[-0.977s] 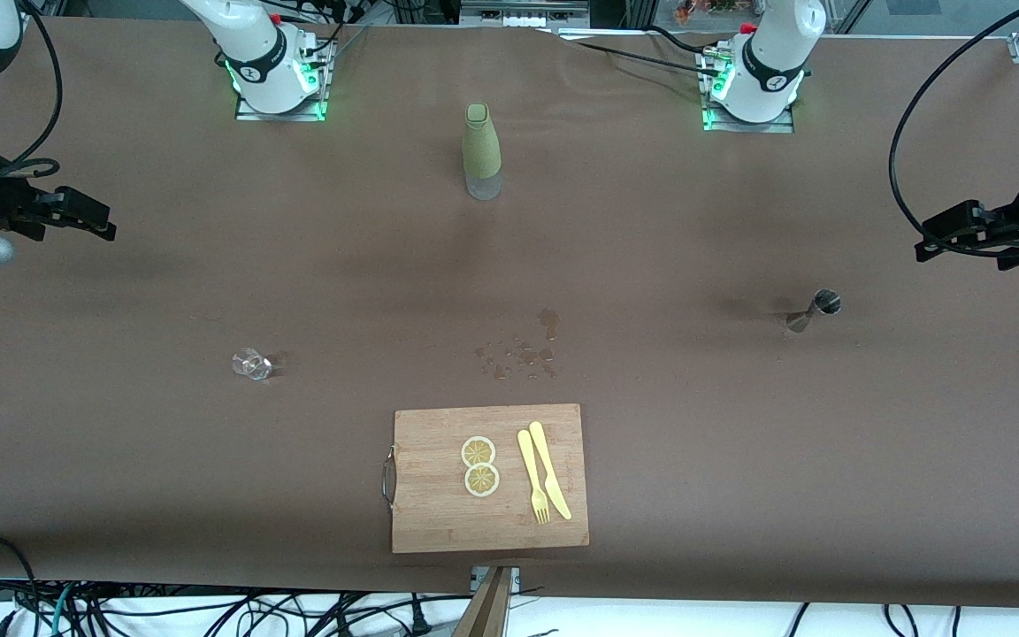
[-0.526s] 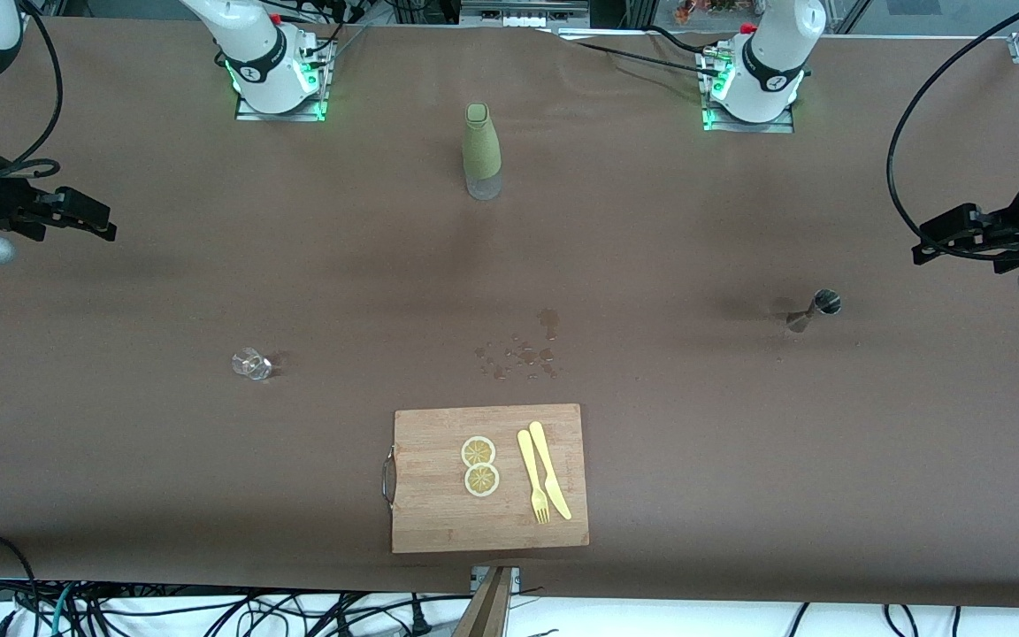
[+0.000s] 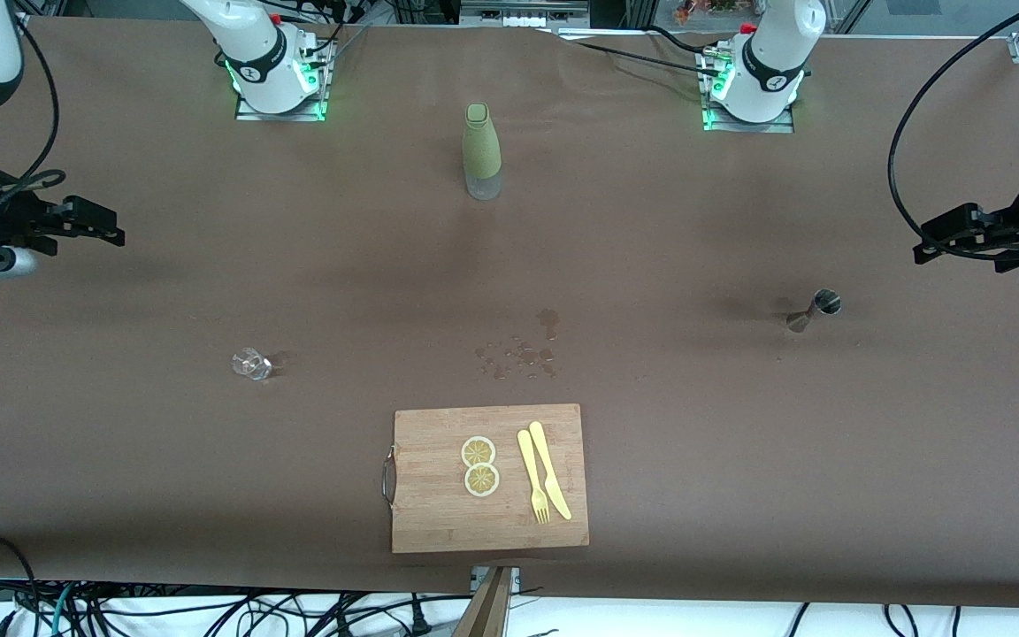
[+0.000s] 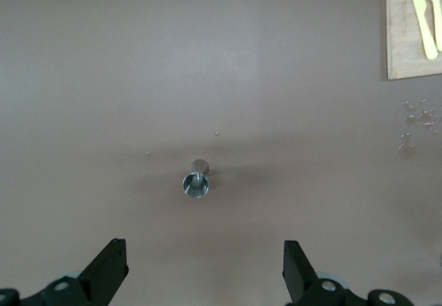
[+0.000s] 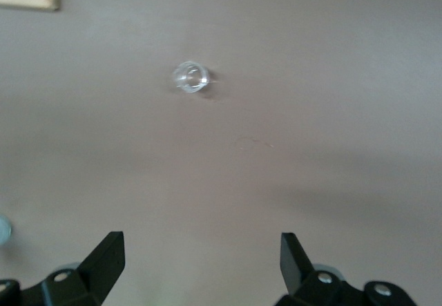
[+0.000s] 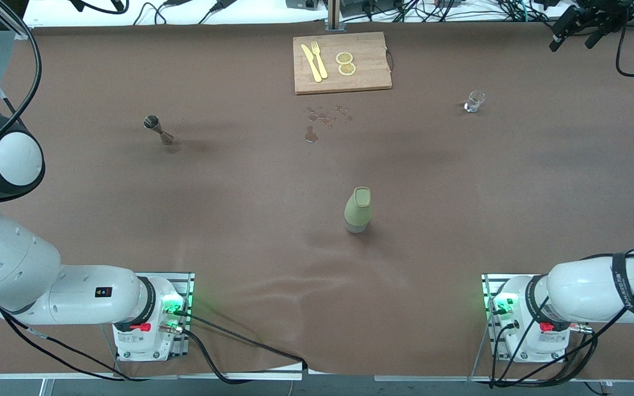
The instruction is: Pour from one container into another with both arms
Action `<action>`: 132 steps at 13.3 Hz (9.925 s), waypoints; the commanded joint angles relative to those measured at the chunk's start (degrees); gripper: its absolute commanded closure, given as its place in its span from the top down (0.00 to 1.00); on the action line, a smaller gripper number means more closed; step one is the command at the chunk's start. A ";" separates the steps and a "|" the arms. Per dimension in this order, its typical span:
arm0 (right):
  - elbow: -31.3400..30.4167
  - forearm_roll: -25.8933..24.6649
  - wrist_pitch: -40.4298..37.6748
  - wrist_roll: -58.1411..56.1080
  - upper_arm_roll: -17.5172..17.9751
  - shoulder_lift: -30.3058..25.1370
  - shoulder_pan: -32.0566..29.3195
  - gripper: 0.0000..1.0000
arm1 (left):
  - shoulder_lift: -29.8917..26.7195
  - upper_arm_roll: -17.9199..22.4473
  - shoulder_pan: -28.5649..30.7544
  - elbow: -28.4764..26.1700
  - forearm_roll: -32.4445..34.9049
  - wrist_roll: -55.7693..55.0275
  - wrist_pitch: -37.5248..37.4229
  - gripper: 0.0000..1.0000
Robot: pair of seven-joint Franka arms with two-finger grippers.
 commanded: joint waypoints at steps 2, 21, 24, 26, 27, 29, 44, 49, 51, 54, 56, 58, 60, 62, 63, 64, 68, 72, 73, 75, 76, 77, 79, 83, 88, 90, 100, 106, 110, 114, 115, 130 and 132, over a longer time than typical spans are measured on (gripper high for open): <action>1.15 6.87 -0.56 -14.51 -3.39 3.26 -1.61 1.00 | 1.99 2.46 4.27 0.16 -1.34 8.33 -5.44 1.00; 11.95 50.28 3.05 -106.80 -4.18 41.47 -11.11 1.00 | 41.01 21.10 25.92 -13.65 -65.23 134.20 -13.70 1.00; 12.23 55.29 2.52 -112.26 -3.31 45.61 -10.93 1.00 | 44.79 20.57 24.87 -13.47 -67.16 142.65 -13.98 1.00; 12.23 56.27 2.43 -113.94 -1.82 47.38 -10.93 1.00 | 47.26 20.57 23.38 -13.29 -69.71 146.34 -13.98 1.00; 12.14 56.27 2.35 -114.47 -1.20 47.73 -10.93 1.00 | 47.96 20.48 22.15 -13.29 -69.98 147.41 -13.98 1.00; 12.23 56.97 1.82 -116.05 0.21 48.79 -10.93 1.00 | 49.02 20.48 19.60 -13.29 -69.90 147.68 -13.89 1.00; 12.23 58.47 1.90 -119.57 2.40 51.16 -10.67 0.88 | 48.41 19.16 14.49 -13.91 -69.02 146.36 -15.21 0.92; 12.31 60.49 2.08 -120.19 2.50 51.96 -10.67 0.39 | 48.41 19.60 14.67 -14.08 -68.75 146.27 -16.53 0.89; 12.31 60.49 1.91 -120.19 2.50 51.96 -10.67 0.24 | 48.50 19.60 14.84 -14.08 -68.49 146.27 -16.97 0.83; 12.31 60.49 1.82 -119.75 2.58 51.96 -10.67 0.10 | 48.58 19.69 15.19 -14.08 -67.17 146.45 -16.97 0.62; 12.31 60.58 1.82 -119.40 2.76 51.87 -10.67 0.09 | 48.76 19.69 15.72 -14.08 -67.17 147.33 -16.97 0.35; 12.49 60.58 1.64 -117.48 3.81 51.43 -10.67 0.08 | 49.02 19.69 15.81 -14.08 -67.26 148.29 -16.79 0.00; 14.15 60.49 -1.06 -112.13 6.00 51.34 -10.67 0.08 | 49.11 19.60 16.16 -13.91 -68.22 151.18 -16.44 0.00; 17.13 60.32 -2.23 -107.29 8.28 51.34 -9.62 0.08 | 49.02 19.69 16.07 -13.73 -68.05 154.44 -15.83 0.00; 18.11 60.14 -2.31 -106.22 9.60 51.34 -8.65 0.08 | 49.11 19.60 16.07 -13.65 -67.70 154.10 -15.65 0.00; 18.38 60.23 -2.31 -106.04 10.22 51.25 -7.34 0.08 | 49.02 19.52 15.98 -13.64 -67.61 153.31 -15.65 0.00; 19.25 60.40 -1.70 -104.28 13.30 50.12 -4.70 0.08 | 47.62 18.90 13.18 -12.77 -68.05 147.17 -15.74 0.00; 21.89 60.49 1.01 -104.19 17.52 48.71 -0.57 0.04 | 45.42 17.41 7.74 -12.15 -73.99 140.75 -15.47 0.00; 21.98 60.49 2.85 -104.19 18.48 48.27 0.66 0.04 | 45.33 17.14 6.33 -12.15 -76.72 139.69 -15.04 0.00; 21.98 60.49 7.16 -101.14 20.51 46.86 3.12 0.03 | 44.89 15.22 3.43 -12.15 -79.47 138.72 -11.89 0.00; 21.98 60.40 9.18 -97.89 21.04 46.60 5.31 0.03 | 44.63 14.08 2.02 -12.15 -80.52 138.02 -10.13 0.00; 21.98 60.40 12.85 -95.25 21.13 45.64 7.59 0.03 | 44.63 12.85 0.36 -12.15 -80.88 136.97 -8.63 0.00; 21.90 60.49 20.67 -91.29 21.22 44.31 12.69 0.03 | 44.72 9.16 -1.67 -12.15 -81.41 135.03 -3.99 0.00; 21.81 60.49 37.38 -86.71 23.32 43.43 19.12 0.03 | 45.24 2.65 -5.10 -12.33 -86.58 134.15 6.30 0.00; 21.81 59.88 52.50 -81.53 25.00 43.43 24.21 0.03 | 45.42 -2.97 -8.01 -12.15 -90.63 134.06 16.15 0.00; 21.89 59.70 57.43 -79.68 24.73 43.52 26.76 0.03 | 45.51 -3.60 -8.80 -12.59 -91.16 134.84 16.43 0.00; 21.19 46.53 62.55 -79.23 23.42 44.31 29.94 0.03 | 45.16 -5.27 -9.33 -13.64 -91.08 136.52 18.36 0.00; 21.02 44.14 62.64 -79.14 17.19 44.40 34.32 0.03 | 45.07 -5.62 -9.42 -13.56 -91.08 136.52 18.36 0.00; 21.37 44.14 62.72 -78.17 12.27 44.40 38.19 0.03 | 45.24 -5.71 -9.50 -13.56 -91.08 136.52 18.36 0.00; 21.37 42.31 64.39 -78.26 11.11 44.48 39.43 0.03 | 45.33 -5.71 -9.68 -13.56 -91.16 136.52 18.54 0.00; 21.37 41.43 64.92 -78.26 11.11 44.48 39.78 0.03 | 45.42 -5.71 -9.68 -13.56 -91.16 136.52 18.54 0.00; 21.02 29.83 68.61 -78.44 11.11 45.54 40.84 0.04 | 45.51 -5.71 -10.12 -13.47 -91.43 138.18 18.72 0.00; 20.93 28.42 68.61 -78.52 11.02 45.45 40.75 0.04 | 45.59 -5.71 -10.12 -13.38 -90.99 139.67 18.72 0.00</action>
